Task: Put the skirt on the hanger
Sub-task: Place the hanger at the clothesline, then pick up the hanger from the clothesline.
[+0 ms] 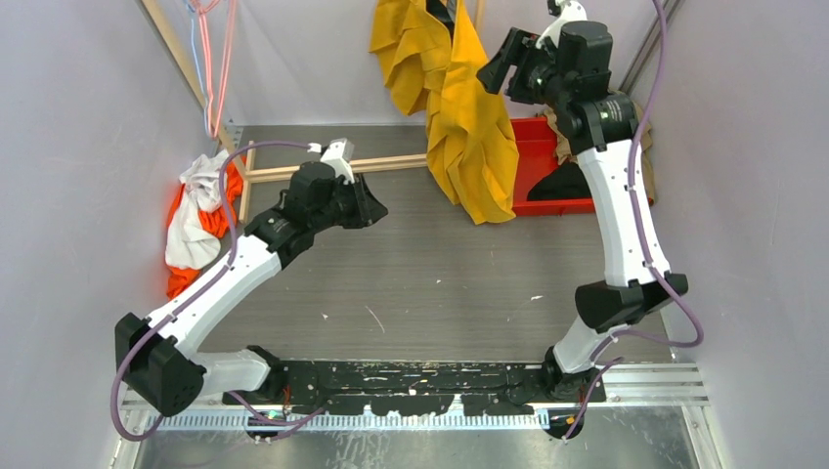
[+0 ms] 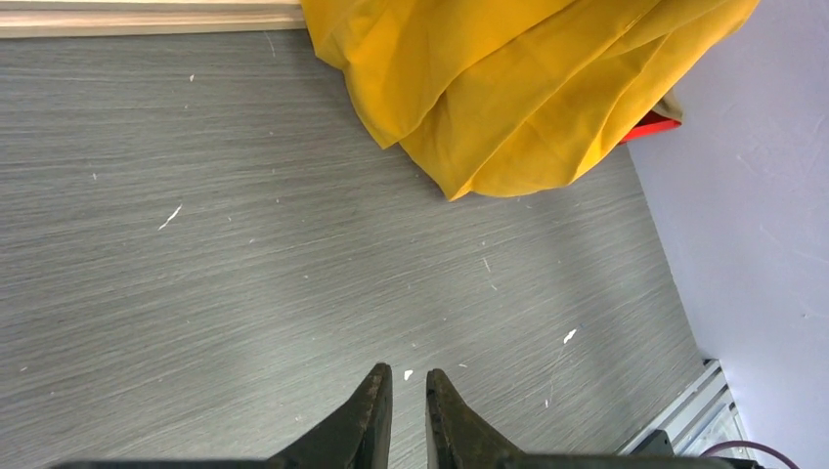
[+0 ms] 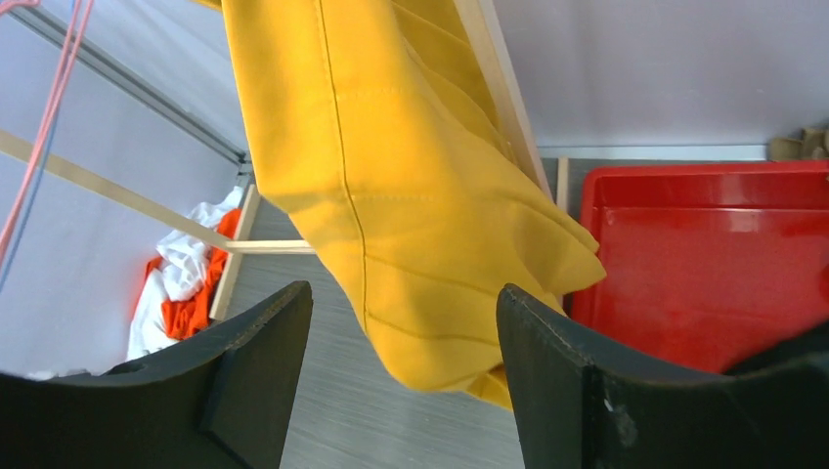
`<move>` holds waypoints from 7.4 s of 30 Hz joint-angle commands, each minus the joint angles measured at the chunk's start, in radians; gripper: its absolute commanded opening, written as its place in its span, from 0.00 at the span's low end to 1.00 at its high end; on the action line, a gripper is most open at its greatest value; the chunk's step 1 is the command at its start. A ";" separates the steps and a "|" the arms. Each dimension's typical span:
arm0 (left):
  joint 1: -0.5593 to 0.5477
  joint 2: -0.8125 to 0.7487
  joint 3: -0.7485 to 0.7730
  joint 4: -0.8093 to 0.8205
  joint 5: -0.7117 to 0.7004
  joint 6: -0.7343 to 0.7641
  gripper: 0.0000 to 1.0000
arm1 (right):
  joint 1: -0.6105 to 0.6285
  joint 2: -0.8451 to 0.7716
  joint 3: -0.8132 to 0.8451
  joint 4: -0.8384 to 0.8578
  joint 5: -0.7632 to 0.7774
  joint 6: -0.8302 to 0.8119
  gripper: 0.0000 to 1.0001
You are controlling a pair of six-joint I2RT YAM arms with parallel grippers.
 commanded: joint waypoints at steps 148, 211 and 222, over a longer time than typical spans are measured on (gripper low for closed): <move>0.282 0.633 0.289 0.828 0.276 0.064 0.17 | 0.037 0.170 -0.113 0.873 -0.311 -0.089 0.01; 0.308 0.553 0.212 0.801 0.283 0.088 0.16 | 0.102 -0.106 -0.671 1.663 -0.166 0.164 0.01; 0.309 0.419 0.226 0.624 0.294 0.104 0.16 | 0.102 -0.427 -0.700 1.071 -0.351 0.112 0.01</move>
